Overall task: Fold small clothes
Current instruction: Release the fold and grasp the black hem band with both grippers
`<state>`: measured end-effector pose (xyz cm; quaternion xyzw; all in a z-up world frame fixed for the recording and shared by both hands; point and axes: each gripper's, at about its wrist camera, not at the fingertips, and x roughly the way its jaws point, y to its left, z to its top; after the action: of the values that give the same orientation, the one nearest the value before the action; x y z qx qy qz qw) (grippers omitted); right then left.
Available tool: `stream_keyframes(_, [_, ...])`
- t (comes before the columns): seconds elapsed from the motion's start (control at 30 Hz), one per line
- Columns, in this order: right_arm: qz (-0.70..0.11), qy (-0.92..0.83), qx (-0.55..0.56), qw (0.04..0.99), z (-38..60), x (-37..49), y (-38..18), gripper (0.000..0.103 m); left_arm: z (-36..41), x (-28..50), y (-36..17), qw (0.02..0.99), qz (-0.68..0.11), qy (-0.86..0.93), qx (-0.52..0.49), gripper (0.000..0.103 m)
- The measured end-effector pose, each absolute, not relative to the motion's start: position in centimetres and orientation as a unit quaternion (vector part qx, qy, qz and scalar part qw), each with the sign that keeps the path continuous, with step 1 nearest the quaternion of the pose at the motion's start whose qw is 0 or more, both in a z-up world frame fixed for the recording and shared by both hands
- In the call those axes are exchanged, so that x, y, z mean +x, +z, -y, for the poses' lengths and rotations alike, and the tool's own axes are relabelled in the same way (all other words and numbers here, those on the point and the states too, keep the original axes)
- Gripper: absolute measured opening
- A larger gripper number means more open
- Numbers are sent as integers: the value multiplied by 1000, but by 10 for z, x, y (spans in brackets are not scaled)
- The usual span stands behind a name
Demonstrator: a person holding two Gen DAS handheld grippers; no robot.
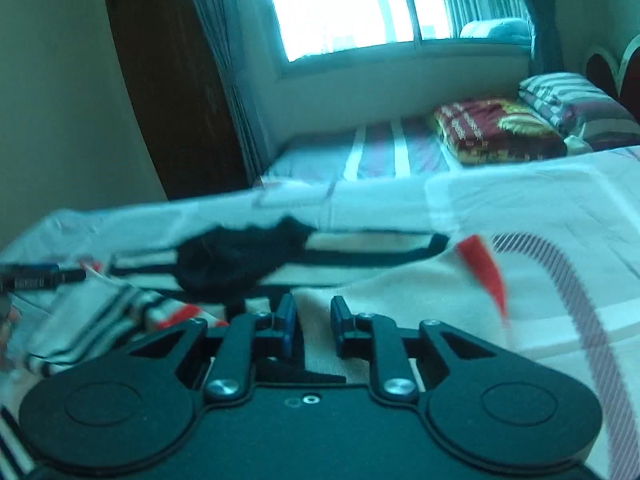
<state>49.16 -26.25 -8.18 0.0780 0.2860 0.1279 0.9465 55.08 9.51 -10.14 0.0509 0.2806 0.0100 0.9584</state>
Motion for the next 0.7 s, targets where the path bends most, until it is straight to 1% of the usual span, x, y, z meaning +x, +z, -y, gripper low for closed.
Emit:
stream_keyframes(0.07, [-289,156,77,941,258,480,-78,20,-72,525,-99,962,-266,-11,67,82])
stream_keyframes(0.13, [-302,186,53,933,243,470,-83,19,-53,509,-101,964,-256,-29,72,82])
stream_keyframes(0.3, [-329,187,-8,925,214,460,-102,17,-22,494,-125,951,-287,-29,108,82])
stream_keyframes(0.4, [-323,128,-43,937,224,454,-102,16,-36,477,-130,952,-290,-1,101,82])
stream_keyframes(0.43, [-324,108,-47,939,231,452,-101,17,-44,471,-130,952,-291,7,94,82])
stream_keyframes(0.47, [-330,90,-47,939,239,452,-102,20,-53,468,-131,951,-294,17,94,82])
stream_keyframes(0.5, [-335,87,-40,937,247,452,-102,22,-61,467,-132,950,-300,22,88,85])
stream_keyframes(0.6, [-344,84,-23,935,257,452,-95,22,-81,462,-125,947,-315,31,50,86])
stream_keyframes(0.7, [-315,97,36,943,272,421,-72,25,-96,434,-107,955,-292,34,29,86])
